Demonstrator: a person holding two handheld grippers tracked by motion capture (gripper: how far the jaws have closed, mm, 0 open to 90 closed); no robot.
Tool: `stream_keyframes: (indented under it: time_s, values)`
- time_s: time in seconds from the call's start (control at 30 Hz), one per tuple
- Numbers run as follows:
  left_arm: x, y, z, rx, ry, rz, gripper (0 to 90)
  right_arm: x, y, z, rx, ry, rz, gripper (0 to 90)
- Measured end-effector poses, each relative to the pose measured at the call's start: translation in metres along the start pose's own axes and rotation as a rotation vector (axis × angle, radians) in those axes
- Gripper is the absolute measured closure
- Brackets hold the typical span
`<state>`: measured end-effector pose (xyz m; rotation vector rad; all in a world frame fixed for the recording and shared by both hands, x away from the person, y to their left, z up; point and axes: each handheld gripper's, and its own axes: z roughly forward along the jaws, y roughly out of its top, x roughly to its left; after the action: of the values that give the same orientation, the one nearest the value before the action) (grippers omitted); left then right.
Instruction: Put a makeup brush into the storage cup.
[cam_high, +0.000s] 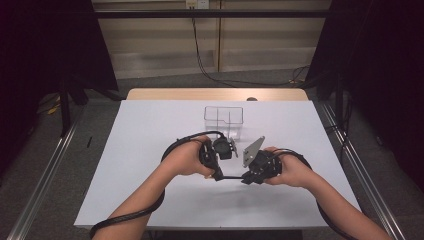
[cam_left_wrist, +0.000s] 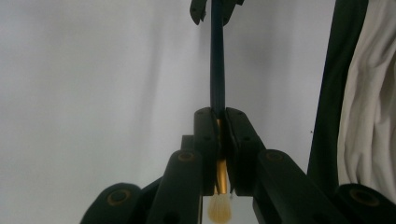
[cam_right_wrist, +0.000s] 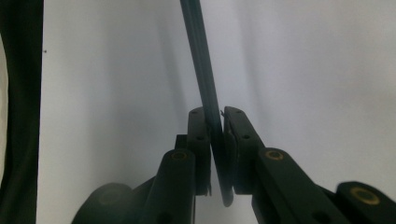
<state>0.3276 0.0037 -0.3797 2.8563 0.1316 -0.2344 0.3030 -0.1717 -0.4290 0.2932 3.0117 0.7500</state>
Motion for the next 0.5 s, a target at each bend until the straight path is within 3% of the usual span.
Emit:
stream_keyframes:
  time_s: [0.17, 0.3, 0.5]
  values:
    - [0.004, -0.004, -0.001, -0.011, 0.017, -0.005, 80.3, 0.004, 0.001, -0.002, -0.011, 0.026, -0.023, 85.3]
    - [0.006, -0.007, -0.002, -0.034, 0.006, -0.015, 78.6, 0.004, 0.003, -0.003, -0.018, 0.023, -0.041, 85.4]
    - [0.007, -0.012, -0.004, -0.087, -0.011, -0.021, 64.3, 0.006, 0.002, -0.004, -0.006, 0.033, -0.055, 85.5]
